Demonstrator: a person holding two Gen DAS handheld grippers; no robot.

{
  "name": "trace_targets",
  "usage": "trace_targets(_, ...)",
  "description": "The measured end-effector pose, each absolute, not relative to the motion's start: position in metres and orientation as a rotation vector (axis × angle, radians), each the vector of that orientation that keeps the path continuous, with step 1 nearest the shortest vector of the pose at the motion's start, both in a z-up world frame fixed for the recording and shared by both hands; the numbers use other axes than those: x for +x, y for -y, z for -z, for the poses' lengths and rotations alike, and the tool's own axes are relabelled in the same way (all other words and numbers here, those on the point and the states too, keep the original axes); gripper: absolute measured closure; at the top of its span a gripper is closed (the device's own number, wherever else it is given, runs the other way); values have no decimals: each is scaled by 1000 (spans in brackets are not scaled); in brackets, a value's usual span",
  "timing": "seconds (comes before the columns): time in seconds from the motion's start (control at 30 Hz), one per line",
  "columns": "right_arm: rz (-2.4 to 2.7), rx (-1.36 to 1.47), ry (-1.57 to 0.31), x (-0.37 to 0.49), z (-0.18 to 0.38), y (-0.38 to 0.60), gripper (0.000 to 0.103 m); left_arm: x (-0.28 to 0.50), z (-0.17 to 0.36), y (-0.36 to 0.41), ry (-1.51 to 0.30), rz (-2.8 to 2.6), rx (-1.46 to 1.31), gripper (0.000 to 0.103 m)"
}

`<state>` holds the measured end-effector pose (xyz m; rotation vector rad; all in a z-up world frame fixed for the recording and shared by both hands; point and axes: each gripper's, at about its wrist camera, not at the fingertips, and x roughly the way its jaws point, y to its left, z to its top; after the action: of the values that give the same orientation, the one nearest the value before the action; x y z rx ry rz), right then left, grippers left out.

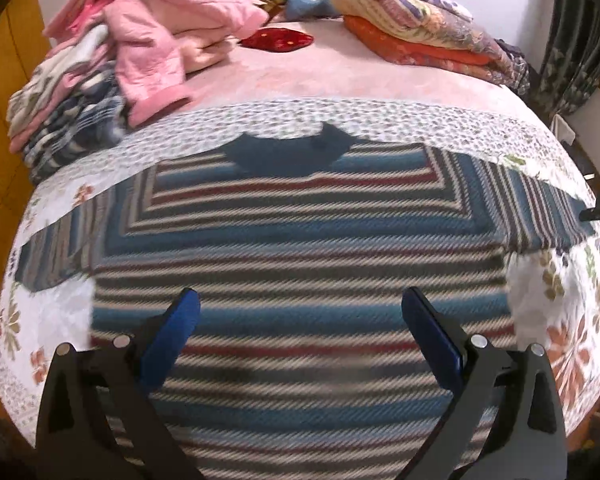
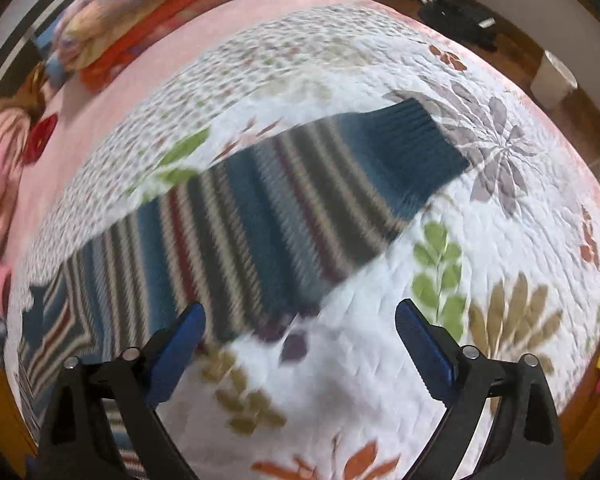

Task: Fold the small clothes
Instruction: 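Grasp the sweater sleeve cuff with the right gripper, then fold the held sleeve across the sweater body with the right gripper and release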

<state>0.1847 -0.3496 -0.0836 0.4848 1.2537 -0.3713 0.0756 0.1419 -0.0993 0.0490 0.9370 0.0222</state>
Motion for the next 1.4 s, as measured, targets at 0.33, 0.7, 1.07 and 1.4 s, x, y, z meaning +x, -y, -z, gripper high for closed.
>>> trace_targets(0.33,382,583,-1308,223,140,417,17,123,117,-99,-936,-19,59,3)
trace_targets(0.7,353,699,-1164,211,136,457,93,135,128,-116,-960,-50,53,3)
trace_targets(1.07,128,574,-1077,224,60,369,94,127,114,-170,-974,-79,-3,3)
trace_targets(1.4,-159,350,-1131,244,37,200,94,116,111,-207,-970,-81,-45,3)
